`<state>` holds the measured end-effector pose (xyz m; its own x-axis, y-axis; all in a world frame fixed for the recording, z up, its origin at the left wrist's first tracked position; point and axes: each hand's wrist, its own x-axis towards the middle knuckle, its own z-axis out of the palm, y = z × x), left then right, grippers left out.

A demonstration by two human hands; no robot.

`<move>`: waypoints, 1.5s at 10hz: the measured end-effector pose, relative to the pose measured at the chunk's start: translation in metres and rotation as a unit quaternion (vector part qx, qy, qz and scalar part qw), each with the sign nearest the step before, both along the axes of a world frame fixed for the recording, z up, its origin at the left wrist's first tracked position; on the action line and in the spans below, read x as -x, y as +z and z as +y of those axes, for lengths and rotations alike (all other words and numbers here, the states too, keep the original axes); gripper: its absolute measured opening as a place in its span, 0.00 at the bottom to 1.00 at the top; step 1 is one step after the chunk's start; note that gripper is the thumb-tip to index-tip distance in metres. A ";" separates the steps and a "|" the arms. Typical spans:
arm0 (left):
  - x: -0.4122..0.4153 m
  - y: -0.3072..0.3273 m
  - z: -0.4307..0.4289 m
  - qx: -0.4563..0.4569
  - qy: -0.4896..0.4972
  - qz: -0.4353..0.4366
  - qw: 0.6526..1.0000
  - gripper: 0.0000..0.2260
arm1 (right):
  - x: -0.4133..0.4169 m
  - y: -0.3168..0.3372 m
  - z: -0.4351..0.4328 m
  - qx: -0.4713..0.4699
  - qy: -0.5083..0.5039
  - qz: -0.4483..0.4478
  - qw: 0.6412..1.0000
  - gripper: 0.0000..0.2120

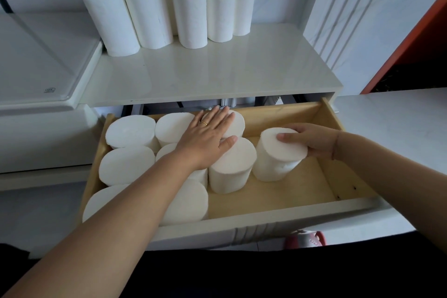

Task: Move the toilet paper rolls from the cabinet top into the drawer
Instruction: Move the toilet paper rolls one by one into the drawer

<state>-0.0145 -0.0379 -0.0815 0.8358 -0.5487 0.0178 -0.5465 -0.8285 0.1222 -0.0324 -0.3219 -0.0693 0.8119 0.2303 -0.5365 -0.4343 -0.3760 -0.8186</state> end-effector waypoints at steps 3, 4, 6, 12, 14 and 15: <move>0.002 0.002 0.000 -0.002 0.000 0.005 1.000 0.27 | 0.042 0.006 0.020 -0.009 0.093 0.074 0.993 0.21; 0.002 0.003 0.000 -0.003 0.001 0.003 1.000 0.27 | 0.051 0.004 0.034 -0.007 0.105 0.087 0.991 0.23; 0.003 0.003 0.000 -0.002 0.003 0.002 1.000 0.27 | 0.056 0.000 0.054 -0.006 0.106 0.119 0.987 0.20; 0.004 0.004 -0.001 0.003 0.004 0.006 1.000 0.26 | 0.068 0.008 0.075 -0.022 0.109 0.228 0.967 0.29; 0.004 0.002 -0.002 0.005 0.004 0.001 1.000 0.27 | 0.066 0.002 0.089 -0.040 0.109 0.223 0.968 0.28; 0.003 0.002 -0.001 0.010 0.003 -0.003 1.000 0.27 | 0.063 0.001 0.094 -0.032 0.116 0.222 0.968 0.25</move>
<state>-0.0177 -0.0390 -0.0792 0.8395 -0.5423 0.0333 -0.5414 -0.8298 0.1353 -0.0959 -0.2277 -0.0682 0.4270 0.4219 -0.7998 -0.6591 -0.4603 -0.5947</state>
